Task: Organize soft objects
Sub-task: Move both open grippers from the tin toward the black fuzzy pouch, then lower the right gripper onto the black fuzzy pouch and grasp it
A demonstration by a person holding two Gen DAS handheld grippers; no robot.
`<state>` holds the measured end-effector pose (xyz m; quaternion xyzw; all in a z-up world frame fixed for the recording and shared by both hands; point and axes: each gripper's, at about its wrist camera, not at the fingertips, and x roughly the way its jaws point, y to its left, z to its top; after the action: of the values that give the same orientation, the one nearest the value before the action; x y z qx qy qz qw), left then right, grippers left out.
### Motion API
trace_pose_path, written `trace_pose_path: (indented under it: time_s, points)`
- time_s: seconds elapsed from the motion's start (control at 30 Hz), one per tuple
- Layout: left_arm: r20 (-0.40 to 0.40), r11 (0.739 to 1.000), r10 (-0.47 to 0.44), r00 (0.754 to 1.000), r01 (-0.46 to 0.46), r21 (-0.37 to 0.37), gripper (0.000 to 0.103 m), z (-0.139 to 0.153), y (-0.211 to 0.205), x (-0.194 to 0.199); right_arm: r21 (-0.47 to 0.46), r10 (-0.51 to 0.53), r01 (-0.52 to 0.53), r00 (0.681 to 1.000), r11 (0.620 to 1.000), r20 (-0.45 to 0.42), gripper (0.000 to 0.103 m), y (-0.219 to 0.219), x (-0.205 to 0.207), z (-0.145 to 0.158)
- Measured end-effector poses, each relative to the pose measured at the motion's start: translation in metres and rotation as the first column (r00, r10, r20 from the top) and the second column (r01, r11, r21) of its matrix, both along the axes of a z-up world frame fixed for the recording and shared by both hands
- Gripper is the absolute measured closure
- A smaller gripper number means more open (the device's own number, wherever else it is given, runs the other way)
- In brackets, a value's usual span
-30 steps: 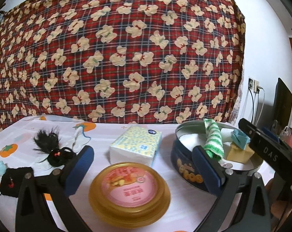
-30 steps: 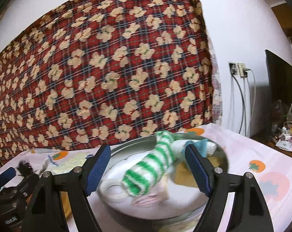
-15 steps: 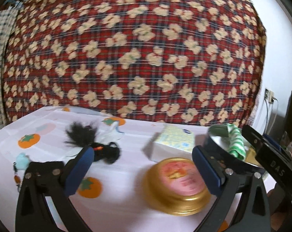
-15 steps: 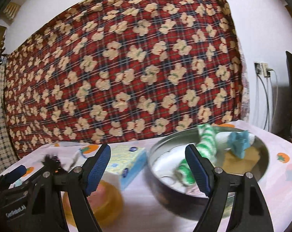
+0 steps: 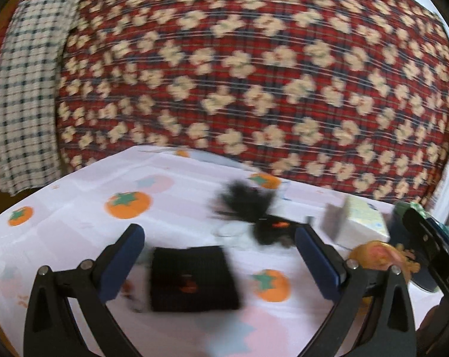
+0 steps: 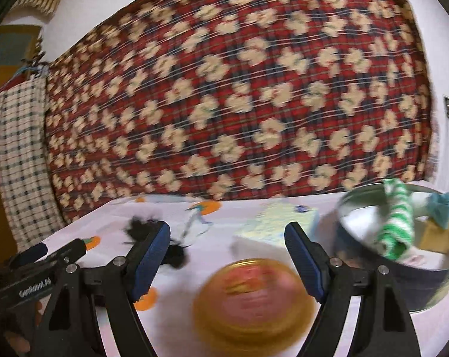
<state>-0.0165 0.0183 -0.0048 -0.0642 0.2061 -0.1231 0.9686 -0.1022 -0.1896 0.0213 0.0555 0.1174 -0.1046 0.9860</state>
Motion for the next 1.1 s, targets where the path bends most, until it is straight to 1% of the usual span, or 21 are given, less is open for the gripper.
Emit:
trace_pose_path:
  time_s: [0.17,0.27,0.33,0.4,0.5,0.57,0.67,0.77,0.93,1.0,1.03,1.07,1.1]
  points:
    - [-0.04,0.997,0.072,0.997,-0.072,-0.002,0.0,-0.005,0.042,0.012,-0.006,0.072,-0.073,0.996,0.997,-0.047,0.022,0.035,0.02,-0.005]
    - [-0.047,0.992,0.124,0.991,-0.123,0.023,0.0,-0.007,0.066,0.019,-0.013,0.107,-0.108,0.991,0.994,-0.075,0.022,0.054,0.031,-0.008]
    - [-0.053,0.986,0.162,0.985,-0.16,0.041,0.0,-0.008,0.082,0.024,-0.022,0.125,-0.128,0.986,0.991,-0.112,0.022,0.066,0.041,-0.01]
    - [-0.067,0.98,0.196,0.978,-0.193,0.045,0.0,-0.01,0.099,0.029,-0.017,0.154,-0.159,0.974,0.987,-0.166,0.022,0.078,0.054,-0.015]
    - [-0.093,0.968,0.249,0.964,-0.246,0.047,0.0,-0.013,0.12,0.035,0.026,0.204,-0.205,0.944,0.978,-0.259,0.022,0.092,0.076,-0.024]
    - [-0.117,0.964,0.267,0.957,-0.265,0.031,0.0,-0.016,0.133,0.038,0.073,0.232,-0.22,0.924,0.973,-0.305,0.022,0.097,0.087,-0.031]
    - [-0.164,0.957,0.279,0.946,-0.287,-0.027,0.0,-0.022,0.15,0.043,0.157,0.276,-0.234,0.887,0.96,-0.37,0.022,0.104,0.104,-0.043]
    - [-0.204,0.949,0.291,0.935,-0.309,-0.062,0.0,-0.028,0.159,0.046,0.197,0.306,-0.243,0.855,0.95,-0.42,0.022,0.114,0.116,-0.053]
    - [-0.255,0.944,0.294,0.921,-0.321,-0.07,0.0,-0.034,0.162,0.052,0.224,0.353,-0.276,0.796,0.935,-0.492,0.022,0.134,0.135,-0.065]
    - [-0.271,0.943,0.297,0.916,-0.325,-0.067,0.0,-0.036,0.164,0.054,0.228,0.364,-0.285,0.759,0.931,-0.539,0.022,0.145,0.145,-0.073]
    - [-0.278,0.943,0.297,0.914,-0.327,-0.067,0.0,-0.037,0.165,0.055,0.218,0.359,-0.285,0.754,0.933,-0.55,0.021,0.148,0.148,-0.074]
    - [-0.283,0.942,0.296,0.912,-0.328,-0.069,0.0,-0.037,0.165,0.055,0.198,0.351,-0.291,0.755,0.936,-0.553,0.021,0.153,0.148,-0.073]
    - [-0.291,0.941,0.296,0.91,-0.33,-0.074,0.0,-0.038,0.167,0.056,0.195,0.356,-0.298,0.748,0.934,-0.561,0.02,0.156,0.15,-0.074]
